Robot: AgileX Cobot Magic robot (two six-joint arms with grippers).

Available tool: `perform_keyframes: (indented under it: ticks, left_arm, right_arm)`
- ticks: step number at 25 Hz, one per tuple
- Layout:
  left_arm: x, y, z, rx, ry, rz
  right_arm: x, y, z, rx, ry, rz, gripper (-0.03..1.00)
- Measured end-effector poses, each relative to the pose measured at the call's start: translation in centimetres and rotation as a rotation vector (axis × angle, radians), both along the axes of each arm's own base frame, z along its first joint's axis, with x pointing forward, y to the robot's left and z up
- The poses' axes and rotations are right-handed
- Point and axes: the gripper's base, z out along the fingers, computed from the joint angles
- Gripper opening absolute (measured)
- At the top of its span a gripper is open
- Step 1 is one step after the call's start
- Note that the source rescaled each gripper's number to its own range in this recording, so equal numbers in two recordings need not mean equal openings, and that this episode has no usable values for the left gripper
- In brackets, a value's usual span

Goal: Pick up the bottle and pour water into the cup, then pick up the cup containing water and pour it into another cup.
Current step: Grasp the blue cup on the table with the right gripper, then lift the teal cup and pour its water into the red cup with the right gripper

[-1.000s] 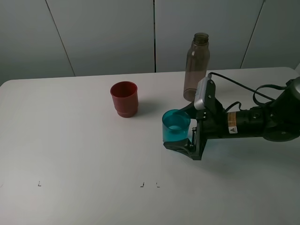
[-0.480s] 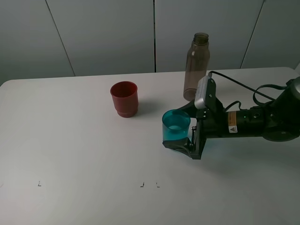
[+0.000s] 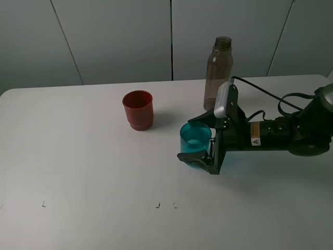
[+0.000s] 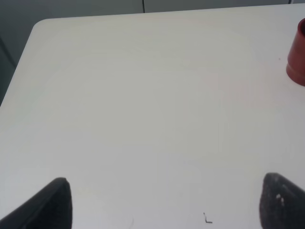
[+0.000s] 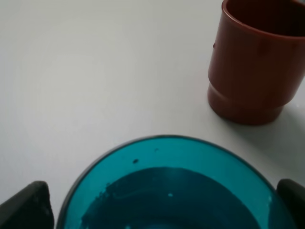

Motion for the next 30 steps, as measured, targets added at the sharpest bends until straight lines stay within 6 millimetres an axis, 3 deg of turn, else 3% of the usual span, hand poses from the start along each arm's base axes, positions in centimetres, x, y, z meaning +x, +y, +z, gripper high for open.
perform_keyframes:
  ticks: [12, 13, 14, 15, 16, 17, 30]
  left_arm:
    - [0.00, 0.00, 0.00, 0.000, 0.000, 0.000]
    - [0.00, 0.00, 0.00, 0.000, 0.000, 0.000]
    - [0.00, 0.00, 0.00, 0.000, 0.000, 0.000]
    - [0.00, 0.00, 0.00, 0.000, 0.000, 0.000]
    - [0.00, 0.00, 0.00, 0.000, 0.000, 0.000]
    - [0.00, 0.00, 0.00, 0.000, 0.000, 0.000]
    - [0.00, 0.00, 0.00, 0.000, 0.000, 0.000]
  right_arm:
    - [0.03, 0.04, -0.01, 0.004, 0.018, -0.010, 0.97]
    - [0.03, 0.04, -0.02, 0.004, 0.022, -0.012, 0.83]
    - [0.04, 0.03, -0.03, 0.004, 0.026, -0.014, 0.59]
    - [0.04, 0.03, -0.04, 0.004, 0.029, -0.015, 0.28]
    - [0.04, 0.03, -0.04, 0.005, 0.032, -0.017, 0.05]
    - [0.04, 0.02, -0.06, 0.004, 0.036, -0.019, 0.09]
    - [0.07, 0.01, -0.07, 0.003, 0.038, -0.022, 0.09]
